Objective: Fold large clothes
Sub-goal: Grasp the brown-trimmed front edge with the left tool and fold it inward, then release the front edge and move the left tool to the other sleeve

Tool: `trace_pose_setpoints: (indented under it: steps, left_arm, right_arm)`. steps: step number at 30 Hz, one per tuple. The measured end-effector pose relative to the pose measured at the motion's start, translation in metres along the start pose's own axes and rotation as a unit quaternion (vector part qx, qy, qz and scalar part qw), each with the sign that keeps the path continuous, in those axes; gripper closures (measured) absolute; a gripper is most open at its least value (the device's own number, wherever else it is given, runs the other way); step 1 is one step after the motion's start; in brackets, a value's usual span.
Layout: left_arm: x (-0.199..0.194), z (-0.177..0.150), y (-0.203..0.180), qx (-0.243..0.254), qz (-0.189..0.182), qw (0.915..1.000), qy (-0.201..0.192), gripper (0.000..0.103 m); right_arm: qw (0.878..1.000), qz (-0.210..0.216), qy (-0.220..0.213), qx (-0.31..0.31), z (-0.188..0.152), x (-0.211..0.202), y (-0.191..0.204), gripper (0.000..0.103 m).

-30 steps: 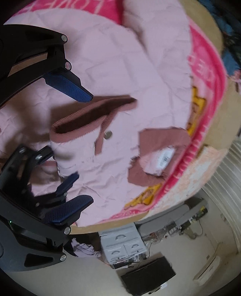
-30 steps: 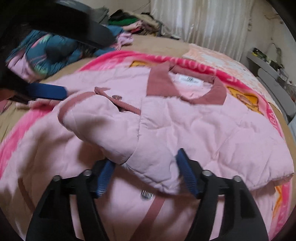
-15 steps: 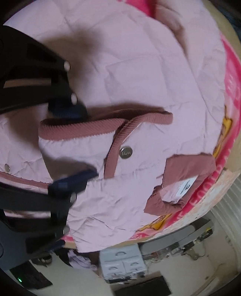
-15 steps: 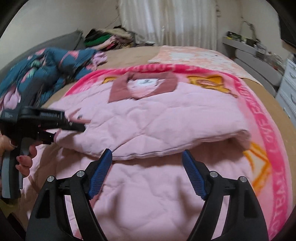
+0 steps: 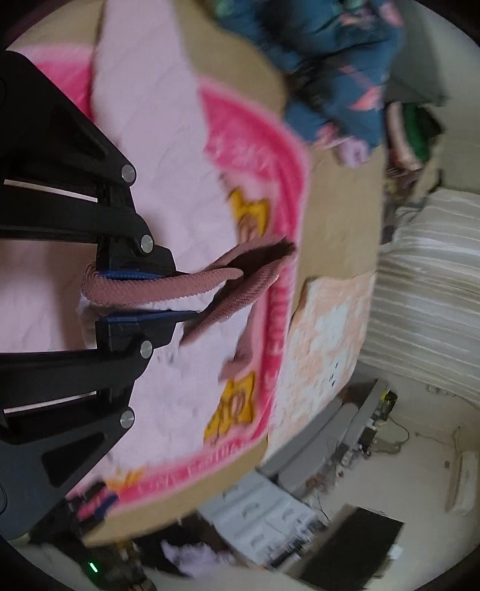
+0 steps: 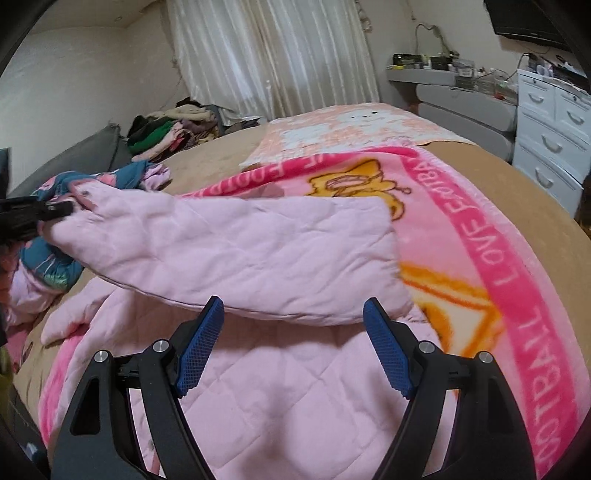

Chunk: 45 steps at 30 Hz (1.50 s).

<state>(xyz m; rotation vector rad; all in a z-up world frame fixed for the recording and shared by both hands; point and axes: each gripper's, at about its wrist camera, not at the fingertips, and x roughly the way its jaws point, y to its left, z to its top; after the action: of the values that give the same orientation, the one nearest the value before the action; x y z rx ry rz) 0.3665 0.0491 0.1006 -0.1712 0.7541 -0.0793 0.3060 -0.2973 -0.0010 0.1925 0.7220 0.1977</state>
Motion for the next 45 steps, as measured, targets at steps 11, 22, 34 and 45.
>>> trace_pose_setpoints:
  steps: [11,22,34,45]
  left_arm:
    - [0.09,-0.071,0.043,0.002,0.084,0.9915,0.099,0.095]
    - [0.112,-0.096,0.054,0.018,0.108,0.9873,0.115,0.09]
    - [0.118,-0.11,0.059,0.006,0.115,0.9873,0.109,0.08]
    - [0.078,-0.108,0.056,0.012,0.11,0.989,0.098,0.048]
  right_arm:
    - [0.998,-0.043,0.033,-0.012,0.018,0.048,0.006,0.026]
    - [0.994,-0.055,0.087,-0.029,0.019,0.099,0.005,0.026]
    - [0.988,-0.091,0.12,-0.022,-0.002,0.13,-0.011,0.025]
    - [0.996,-0.035,0.081,0.027,0.005,0.077,0.001,0.011]
